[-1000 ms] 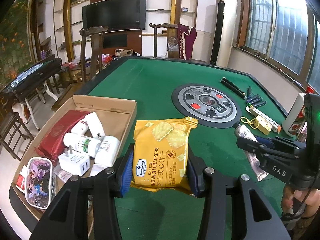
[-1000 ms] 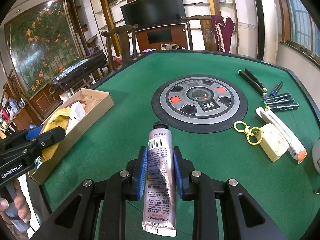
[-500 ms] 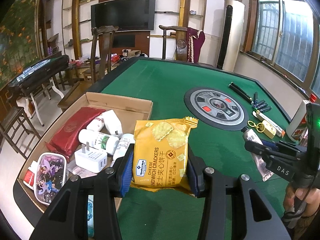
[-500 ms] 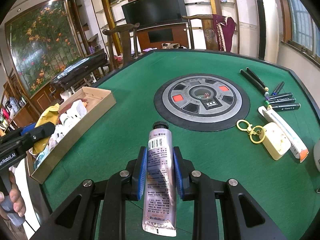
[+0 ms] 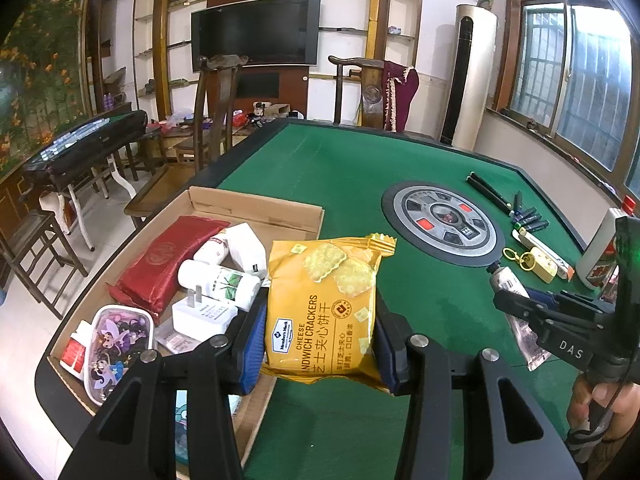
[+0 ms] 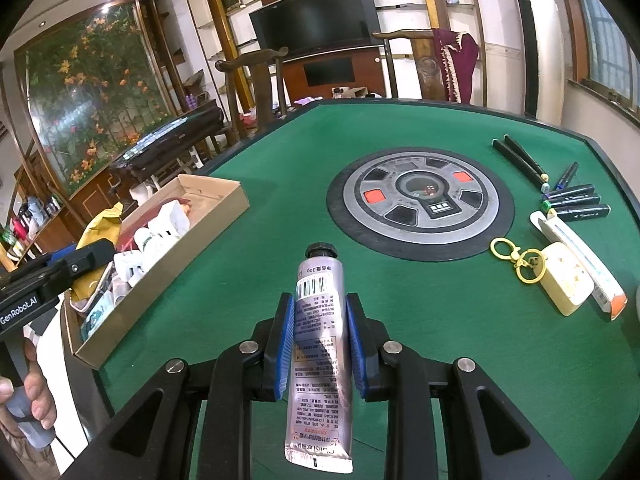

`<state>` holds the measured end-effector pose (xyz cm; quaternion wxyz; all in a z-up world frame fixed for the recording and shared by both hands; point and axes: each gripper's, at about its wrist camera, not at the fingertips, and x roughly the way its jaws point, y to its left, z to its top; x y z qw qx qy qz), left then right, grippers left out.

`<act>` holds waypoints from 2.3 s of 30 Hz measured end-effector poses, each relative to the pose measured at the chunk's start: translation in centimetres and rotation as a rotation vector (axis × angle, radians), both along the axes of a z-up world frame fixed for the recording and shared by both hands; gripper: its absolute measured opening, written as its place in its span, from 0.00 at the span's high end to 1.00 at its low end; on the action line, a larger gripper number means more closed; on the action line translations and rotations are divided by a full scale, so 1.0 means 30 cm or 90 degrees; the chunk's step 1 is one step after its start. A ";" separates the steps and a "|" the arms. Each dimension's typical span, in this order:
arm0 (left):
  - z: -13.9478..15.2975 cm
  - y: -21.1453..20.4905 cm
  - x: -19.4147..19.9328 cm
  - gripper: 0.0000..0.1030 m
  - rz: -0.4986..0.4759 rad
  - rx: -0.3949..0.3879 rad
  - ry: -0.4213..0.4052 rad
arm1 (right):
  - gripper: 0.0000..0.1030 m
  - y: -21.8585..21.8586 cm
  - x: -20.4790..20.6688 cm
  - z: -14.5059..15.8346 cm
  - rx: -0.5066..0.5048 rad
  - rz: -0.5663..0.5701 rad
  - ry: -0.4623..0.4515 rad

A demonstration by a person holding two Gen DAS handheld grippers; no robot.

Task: Organize objects
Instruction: 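Carry the cracker packet with the left tool and the silver tube with the right toward the tray, then lower the cracker packet into the tray with the left tool while the right brings the tube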

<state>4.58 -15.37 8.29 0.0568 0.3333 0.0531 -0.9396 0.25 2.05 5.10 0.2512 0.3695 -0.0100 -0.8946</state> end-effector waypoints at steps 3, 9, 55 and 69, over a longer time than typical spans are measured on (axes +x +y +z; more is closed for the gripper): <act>0.004 -0.010 0.008 0.56 0.003 -0.001 0.002 | 0.74 -0.006 0.003 0.002 -0.004 0.002 -0.001; 0.012 -0.040 0.026 0.56 0.011 -0.004 0.005 | 0.74 -0.020 0.002 0.001 -0.006 0.005 -0.005; 0.042 -0.430 0.106 0.56 0.119 -0.013 -0.012 | 0.74 -0.301 -0.013 -0.007 0.042 0.107 -0.013; -0.034 -0.445 -0.004 0.56 0.094 -0.016 -0.057 | 0.74 -0.453 -0.144 0.052 0.052 0.158 -0.025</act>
